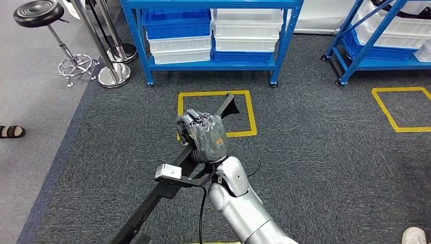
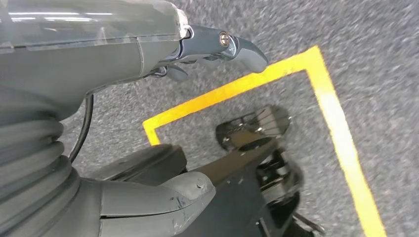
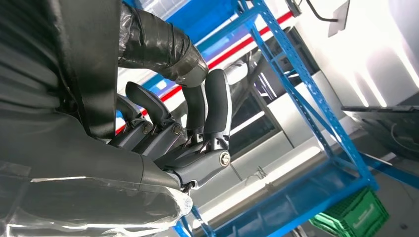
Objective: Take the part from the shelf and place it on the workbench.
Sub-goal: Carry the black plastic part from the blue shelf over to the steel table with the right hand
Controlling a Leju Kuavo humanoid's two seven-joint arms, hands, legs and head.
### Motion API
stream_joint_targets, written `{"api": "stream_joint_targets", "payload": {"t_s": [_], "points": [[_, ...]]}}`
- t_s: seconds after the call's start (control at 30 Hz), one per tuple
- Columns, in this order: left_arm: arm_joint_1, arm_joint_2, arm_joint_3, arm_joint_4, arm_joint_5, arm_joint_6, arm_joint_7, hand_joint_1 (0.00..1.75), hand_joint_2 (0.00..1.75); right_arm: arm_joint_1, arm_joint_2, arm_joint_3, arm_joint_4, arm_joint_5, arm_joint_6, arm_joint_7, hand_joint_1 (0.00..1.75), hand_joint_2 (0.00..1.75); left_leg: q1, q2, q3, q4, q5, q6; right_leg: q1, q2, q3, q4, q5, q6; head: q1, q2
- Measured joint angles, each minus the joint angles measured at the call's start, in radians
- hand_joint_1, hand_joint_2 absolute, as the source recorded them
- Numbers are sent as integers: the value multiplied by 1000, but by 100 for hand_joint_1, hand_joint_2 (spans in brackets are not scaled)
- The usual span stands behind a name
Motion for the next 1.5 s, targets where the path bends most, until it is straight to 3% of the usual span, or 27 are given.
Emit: {"api": "stream_joint_targets", "payload": {"t_s": [0.07, 0.13, 0.2, 0.23, 0.3, 0.37, 0.4, 0.43, 0.47, 0.53, 0.6, 0.63, 0.67, 0.73, 0.77, 0.8, 0.87, 0.93, 0.97, 1.07, 1.13, 1.27, 1.33, 1.4, 1.43, 1.47, 1.5], "points": [[0, 0, 0, 0, 0, 0, 0, 0, 175, -1, 1, 0, -1, 0, 0, 0, 175, 175, -1, -1, -30, 18, 13, -9, 0, 1, 109, -134, 2, -4, 0, 0], [0, 0, 0, 0, 0, 0, 0, 0, 175, -3, 4, 0, -1, 0, 0, -1, 175, 175, -3, -2, -46, 25, 30, -22, 4, 2, 170, -232, -27, -10, -1, 0], [1, 0, 0, 0, 0, 0, 0, 0, 175, -2, 4, 0, -1, 0, 0, -1, 175, 175, 0, -3, -53, 23, 48, -36, 7, 1, 166, -252, -21, -22, -1, 0], [2, 0, 0, 0, 0, 0, 0, 0, 175, -2, 4, 0, 0, 0, 0, -1, 175, 175, 2, -5, -60, 28, 39, -42, 6, 0, 158, -255, -10, -31, -1, 0], [4, 0, 0, 0, 0, 0, 0, 0, 175, -2, 6, 0, 0, 1, 0, -1, 175, 175, 6, -8, -82, 85, -33, -52, 3, -4, 134, -260, 17, -47, -1, 0], [4, 0, 0, 0, -2, 0, 1, 0, 175, -2, 7, 0, 0, 4, 0, -3, 175, 175, 7, -9, -110, 209, -135, -59, 6, -4, 101, -259, 43, -54, -1, 0], [4, 0, 0, 0, -3, 0, 1, 0, 175, -1, 7, 0, 1, 5, 0, -5, 175, 175, 7, -9, -116, 269, -159, -61, 7, -5, 83, -257, 56, -54, -1, 0], [4, 0, 0, 0, -4, 0, 1, 0, 175, -1, 7, 0, 1, 4, 0, -7, 175, 175, 7, -9, -111, 307, -157, -62, 8, -5, 65, -254, 68, -54, -1, 0], [3, 0, 0, 0, -6, -1, 1, 0, 175, -1, 7, -1, 2, 1, 0, -11, 175, 175, 7, -9, -93, 314, -134, -61, 9, -5, 47, -250, 79, -53, -1, 0], [1, -1, 0, 0, -11, -1, 1, 0, 175, -3, 7, -1, 2, -13, 0, -19, 175, 175, 6, -10, -6, 230, -87, -52, 10, -4, 15, -245, 102, -49, -2, 0], [-5, -1, 0, 0, -13, 0, -1, 0, 175, -7, 7, -1, 2, -23, 0, -22, 175, 175, 0, -10, 112, 71, -107, -38, 13, -3, -5, -242, 123, -41, -1, 0], [-8, -1, 0, 0, -13, 2, -4, 0, 175, -9, 6, -1, 3, -23, 0, -19, 175, 175, -3, -10, 149, 13, -126, -32, 13, -4, -10, -243, 134, -36, -1, 0], [-10, -2, 0, 0, -13, 4, -7, 0, 175, -12, 6, -1, 4, -21, 0, -13, 175, 175, -7, -10, 164, -20, -136, -27, 13, -5, -12, -247, 144, -29, -1, 0], [-9, -3, 0, 0, -14, 5, -13, 0, 175, -15, 3, -1, 7, -10, 0, 3, 175, 175, -5, -8, 156, -33, -118, -14, 11, -6, -17, -252, 156, -16, -1, 0], [-8, -3, 0, 0, -14, 5, -14, 0, 175, -17, 1, 0, 8, -4, 0, 11, 175, 175, -3, -7, 150, -36, -106, -6, 9, -5, -25, -238, 140, -11, -1, 0], [-7, -4, 0, 0, -14, 5, -16, 0, 175, -18, -2, 1, 10, 0, 0, 18, 175, 175, -1, -5, 142, -39, -93, 1, 9, -3, -40, -202, 109, -6, -1, 0], [-8, -5, -1, 0, -16, 5, -17, 0, 175, -20, -10, 5, 14, 3, 0, 27, 175, 175, -1, -3, 118, -33, -76, 8, 6, 0, -85, -76, 24, 2, -1, 0], [-6, -5, -1, 0, -19, 6, -18, 0, 175, -20, -19, 13, 20, 0, 0, 33, 175, 175, -1, -4, 92, -23, -63, 8, 3, 0, -105, 20, -21, 7, -1, 0], [-6, -5, -1, 0, -21, 6, -18, 0, 175, -20, -23, 19, 22, -3, 0, 37, 175, 175, -1, -4, 80, -17, -59, 6, 1, 0, -88, 17, -18, 9, -1, 0], [-6, -9, -1, 0, -23, 6, -23, 0, 175, -24, -33, 37, 24, -7, 0, 47, 175, 175, -2, -4, 55, 6, -55, -1, 0, 0, 42, -158, 31, 3, -1, 0], [-8, -11, -2, 0, -25, 6, -28, 0, 175, -27, -37, 47, 23, -7, 0, 52, 175, 175, -5, -4, 43, 17, -54, -12, 4, 0, 82, -228, 37, -6, -1, 0], [-10, -13, -2, 0, -31, 6, -39, 0, 175, -30, -44, 55, 21, -5, 0, 52, 175, 175, -1, -6, 31, 35, -64, -35, 4, -1, 78, -241, 50, -32, -1, 0], [-10, -13, -3, 0, -32, 3, -44, 0, 175, -34, -44, 61, 20, -5, 0, 51, 175, 175, 2, -7, -6, 121, -121, -45, 0, -2, 74, -247, 59, -44, -1, 0], [-9, -13, -3, 0, -32, 1, -48, 0, 175, -36, -45, 66, 21, -5, 0, 51, 175, 175, 4, -8, -60, 249, -185, -52, 2, -2, 65, -247, 64, -47, -1, 0], [-9, -13, -3, 0, -32, -1, -49, 0, 175, -35, -46, 68, 21, -5, 0, 51, 175, 175, 4, -7, -75, 288, -196, -54, 3, -2, 61, -246, 67, -47, -2, 0], [-8, -13, -3, 0, -32, -2, -50, 0, 175, -35, -47, 70, 21, -5, 0, 51, 175, 175, 4, -7, -72, 289, -188, -54, 3, -2, 57, -244, 69, -46, -2, 0], [-8, -13, -3, 0, -32, -3, -51, 0, 175, -35, -47, 71, 21, -5, 0, 51, 175, 175, 4, -7, -49, 253, -163, -52, 3, -2, 55, -243, 71, -45, -2, 0]]}}
